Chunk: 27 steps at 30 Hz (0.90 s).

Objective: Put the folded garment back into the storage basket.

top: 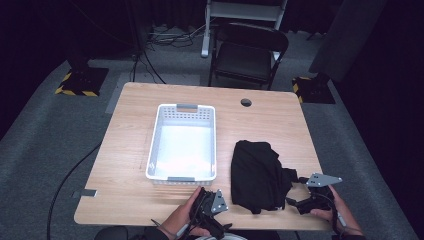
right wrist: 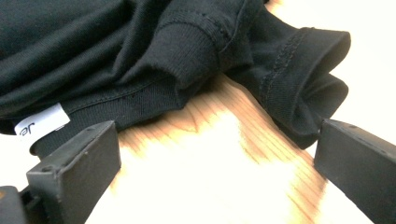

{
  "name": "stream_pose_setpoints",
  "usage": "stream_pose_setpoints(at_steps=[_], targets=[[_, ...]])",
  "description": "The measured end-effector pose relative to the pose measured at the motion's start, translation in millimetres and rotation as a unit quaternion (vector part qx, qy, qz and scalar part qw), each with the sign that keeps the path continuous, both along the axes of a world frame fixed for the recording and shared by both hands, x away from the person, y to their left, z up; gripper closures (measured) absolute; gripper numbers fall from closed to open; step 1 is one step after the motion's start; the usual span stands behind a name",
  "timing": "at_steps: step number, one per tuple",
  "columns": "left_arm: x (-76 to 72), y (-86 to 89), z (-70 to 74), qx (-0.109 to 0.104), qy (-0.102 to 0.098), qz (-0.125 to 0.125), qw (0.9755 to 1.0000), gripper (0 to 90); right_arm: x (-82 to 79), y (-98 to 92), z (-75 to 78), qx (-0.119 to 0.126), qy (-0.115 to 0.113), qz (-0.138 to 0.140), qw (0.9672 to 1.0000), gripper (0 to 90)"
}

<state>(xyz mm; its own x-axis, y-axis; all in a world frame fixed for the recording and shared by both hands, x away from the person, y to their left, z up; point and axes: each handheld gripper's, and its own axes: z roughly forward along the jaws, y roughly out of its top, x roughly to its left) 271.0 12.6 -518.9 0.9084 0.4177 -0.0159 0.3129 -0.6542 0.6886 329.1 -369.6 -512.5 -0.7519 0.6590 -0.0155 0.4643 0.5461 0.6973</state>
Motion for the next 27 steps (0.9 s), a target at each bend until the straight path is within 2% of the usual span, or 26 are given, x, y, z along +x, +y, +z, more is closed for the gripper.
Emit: stream_pose_setpoints(at_steps=[15,22,25,27], targets=[[0.7,-1.0,0.4,0.003,0.001,-0.002,1.0,0.1,-0.1,-1.0,-0.1,0.001,0.0,-0.002,1.0,0.4],[1.9,-1.0,2.9,0.014,0.004,-0.004,0.9999,0.9,-0.2,-0.7,-0.1,0.001,0.0,-0.004,1.0,0.4],[-0.1,-2.6,4.4,0.02,-0.011,-0.003,0.9997,2.1,-0.3,-0.6,-0.1,0.001,0.0,-0.005,1.0,0.4],[0.1,-2.9,4.8,0.02,-0.01,-0.004,0.9997,3.3,-0.3,-0.6,-0.1,0.001,0.0,-0.005,1.0,0.4]])
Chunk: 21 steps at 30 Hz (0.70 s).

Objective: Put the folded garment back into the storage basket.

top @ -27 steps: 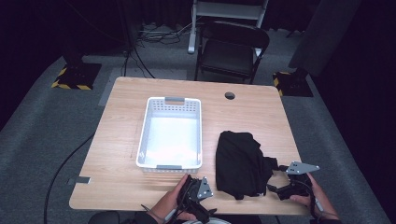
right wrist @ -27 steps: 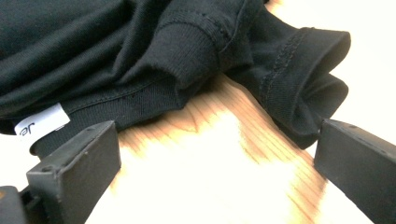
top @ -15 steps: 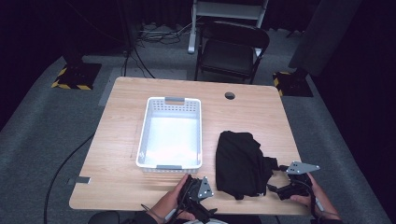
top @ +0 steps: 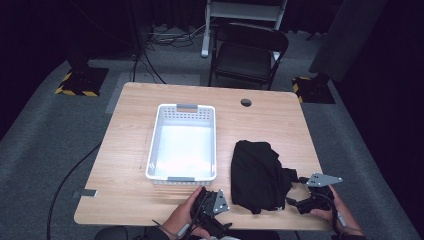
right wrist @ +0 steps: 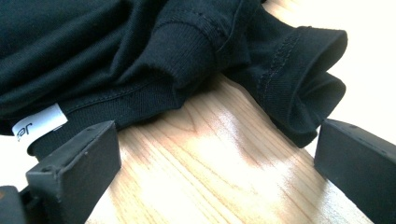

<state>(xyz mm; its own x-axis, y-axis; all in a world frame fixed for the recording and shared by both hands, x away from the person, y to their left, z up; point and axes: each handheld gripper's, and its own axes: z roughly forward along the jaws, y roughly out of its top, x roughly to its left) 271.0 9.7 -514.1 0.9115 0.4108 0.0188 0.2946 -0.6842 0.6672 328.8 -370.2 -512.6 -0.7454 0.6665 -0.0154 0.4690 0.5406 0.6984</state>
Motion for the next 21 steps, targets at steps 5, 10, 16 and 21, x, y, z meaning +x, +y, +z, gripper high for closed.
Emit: stream_pose_setpoints(at_steps=[5,10,16,21], targets=[[-0.7,-0.9,2.1,0.003,-0.003,-0.002,1.0,4.1,0.0,0.0,0.0,0.0,0.0,0.0,1.0,0.4],[-1.6,-2.2,5.9,0.002,-0.013,-0.003,0.9999,4.0,0.0,0.0,0.0,0.0,0.0,0.0,1.0,0.4],[-1.9,-4.8,7.5,0.005,-0.016,-0.002,0.9999,4.0,0.0,0.0,-0.1,0.0,0.0,0.0,1.0,0.4],[0.7,-5.7,10.9,0.003,-0.022,0.003,0.9998,4.2,0.0,0.0,0.0,0.0,0.0,0.0,1.0,0.4]])
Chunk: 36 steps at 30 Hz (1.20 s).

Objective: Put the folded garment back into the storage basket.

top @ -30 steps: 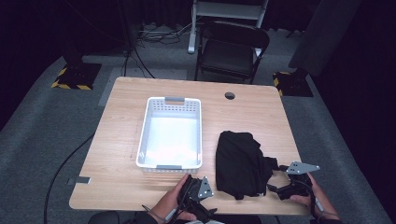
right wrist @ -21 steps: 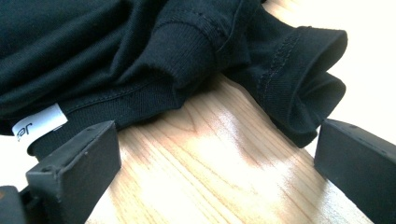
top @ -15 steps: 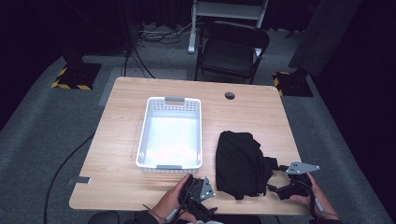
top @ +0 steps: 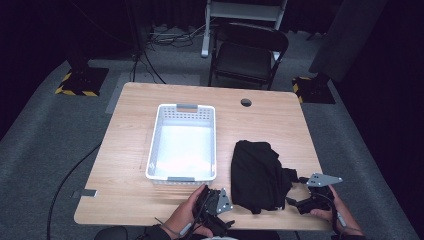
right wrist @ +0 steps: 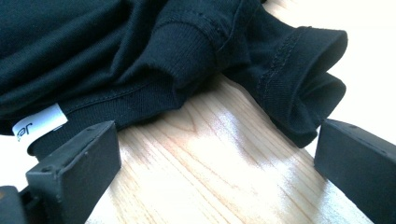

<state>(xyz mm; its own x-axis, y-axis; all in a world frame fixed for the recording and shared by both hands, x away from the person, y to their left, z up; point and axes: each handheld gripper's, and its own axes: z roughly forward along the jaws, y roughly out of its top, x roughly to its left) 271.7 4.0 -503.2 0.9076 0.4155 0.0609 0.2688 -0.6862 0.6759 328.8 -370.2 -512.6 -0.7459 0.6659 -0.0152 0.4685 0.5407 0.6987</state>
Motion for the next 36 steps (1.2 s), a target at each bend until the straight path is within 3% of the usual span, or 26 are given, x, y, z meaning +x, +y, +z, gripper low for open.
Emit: stream_pose_setpoints(at_steps=[8,36], targets=[[2.4,-3.6,3.2,-0.006,-0.006,0.006,0.9999,5.6,0.0,-0.1,0.0,0.0,0.0,0.0,1.0,0.4],[12.0,-25.3,2.4,0.002,-0.018,0.002,0.9998,9.9,-0.5,-0.3,-0.1,0.0,0.0,0.001,1.0,0.4]])
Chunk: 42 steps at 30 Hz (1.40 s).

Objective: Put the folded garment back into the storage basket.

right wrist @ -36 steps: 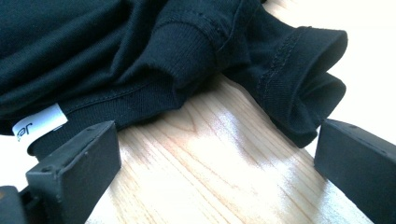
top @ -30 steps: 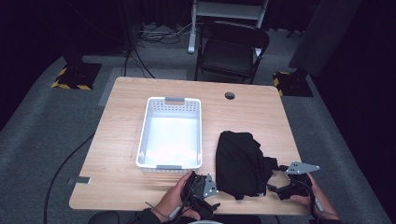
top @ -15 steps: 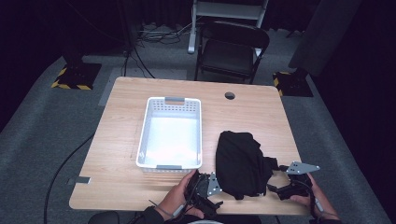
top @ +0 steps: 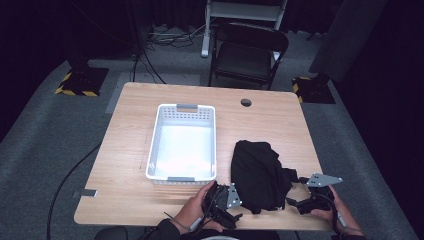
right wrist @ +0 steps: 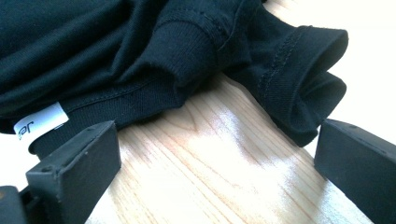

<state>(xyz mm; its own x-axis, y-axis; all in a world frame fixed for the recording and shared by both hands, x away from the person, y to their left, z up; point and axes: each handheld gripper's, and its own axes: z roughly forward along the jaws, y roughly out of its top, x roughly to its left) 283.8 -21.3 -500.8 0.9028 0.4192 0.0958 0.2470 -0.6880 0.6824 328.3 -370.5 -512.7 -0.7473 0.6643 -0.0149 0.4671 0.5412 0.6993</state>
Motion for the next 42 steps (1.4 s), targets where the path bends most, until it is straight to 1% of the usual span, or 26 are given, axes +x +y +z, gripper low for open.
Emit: stream_pose_setpoints(at_steps=[3,6,7,9,11,12,14,15,18,20,21,23,24,25,26,27,29,30,31,33,34,37,40,42], targets=[[1.8,-2.8,-1.2,0.009,-0.002,-0.002,1.0,12.3,0.0,0.0,0.0,0.0,0.0,0.0,1.0,0.4],[3.0,-5.5,-2.8,0.009,-0.002,0.002,1.0,13.8,-0.1,0.0,0.0,0.0,0.0,0.0,1.0,0.4],[3.9,-6.1,-2.5,0.013,-0.006,0.003,0.9999,14.4,-0.1,0.0,0.0,0.0,0.0,0.0,1.0,0.4],[5.5,-7.5,-2.6,0.012,-0.009,0.009,0.9998,15.1,-0.1,0.0,0.0,0.0,0.0,0.0,1.0,0.4],[6.8,-8.7,-2.2,0.014,-0.007,0.007,0.9999,17.6,-0.1,-0.1,0.0,0.0,0.0,0.0,1.0,0.4],[6.8,-9.7,-2.4,0.016,-0.012,0.006,0.9998,17.7,-0.2,-0.1,0.0,0.0,0.0,0.0,1.0,0.4],[6.8,-12.2,-3.3,0.018,-0.013,0.007,0.9997,18.3,-0.2,-0.1,0.0,0.0,0.0,0.001,1.0,0.4],[6.7,-14.4,-4.7,0.022,-0.022,0.007,0.9995,18.8,-0.2,-0.1,0.0,0.0,0.0,0.0,1.0,0.4],[8.0,-15.4,-4.7,0.021,-0.019,0.009,0.9996,19.8,-0.2,-0.1,0.0,0.0,0.0,0.001,1.0,0.4],[9.0,-15.9,-4.7,0.02,-0.026,0.006,0.9994,23.6,-0.2,-0.1,0.0,0.0,0.0,0.001,1.0,0.4],[9.3,-15.9,-5.0,0.017,-0.027,0.007,0.9995,23.6,-0.2,-0.1,0.0,0.0,0.0,0.001,1.0,0.4],[10.8,-15.7,-5.5,0.01,-0.026,0.005,0.9996,30.2,-0.2,-0.1,0.0,0.0,0.0,0.001,1.0,0.4],[11.3,-15.5,-5.2,0.011,-0.029,0.003,0.9995,33.1,-0.2,-0.1,0.0,0.0,0.0,0.001,1.0,0.4],[11.9,-15.2,-5.1,0.012,-0.031,-0.001,0.9994,41.6,-0.2,-0.1,0.0,0.0,0.0,0.001,1.0,0.4],[12.3,-14.9,-4.9,0.013,-0.034,-0.003,0.9993,41.6,-0.2,-0.1,0.0,0.0,0.0,0.001,1.0,0.4],[12.5,-14.8,-5.1,0.012,-0.034,-0.005,0.9993,48.1,-0.2,-0.1,0.0,0.0,0.0,0.001,1.0,0.4],[12.6,-14.8,-5.6,0.009,-0.034,-0.013,0.9993,58.3,-0.3,-0.1,0.0,0.0,0.0,0.001,1.0,0.4],[12.3,-15.1,-5.7,0.01,-0.036,-0.018,0.9991,58.3,-0.3,-0.1,0.0,0.0,0.0,0.001,1.0,0.4],[11.4,-16.3,-6.2,0.01,-0.039,-0.02,0.999,62.8,-0.2,-0.1,0.0,0.0,0.0,0.001,1.0,0.4],[10.5,-17.6,-6.3,0.013,-0.041,-0.022,0.9988,68.6,-0.2,-0.1,0.0,0.0,0.0,0.001,1.0,0.4],[10.3,-18.0,-6.1,0.015,-0.044,-0.025,0.9986,70.2,-0.3,-0.1,0.0,0.0,0.0,0.001,1.0,0.4],[9.8,-18.4,-6.5,0.015,-0.043,-0.03,0.9985,75.8,-0.3,-0.1,0.0,0.0,0.0,0.001,1.0,0.4],[9.7,-18.6,-6.3,0.018,-0.047,-0.035,0.9981,77.1,-0.3,-0.1,0.0,0.0,0.0,0.001,1.0,0.4],[10.2,-18.4,-6.3,0.017,-0.045,-0.037,0.9982,77.3,-0.3,-0.1,0.1,0.0,0.0,0.001,1.0,0.4]])
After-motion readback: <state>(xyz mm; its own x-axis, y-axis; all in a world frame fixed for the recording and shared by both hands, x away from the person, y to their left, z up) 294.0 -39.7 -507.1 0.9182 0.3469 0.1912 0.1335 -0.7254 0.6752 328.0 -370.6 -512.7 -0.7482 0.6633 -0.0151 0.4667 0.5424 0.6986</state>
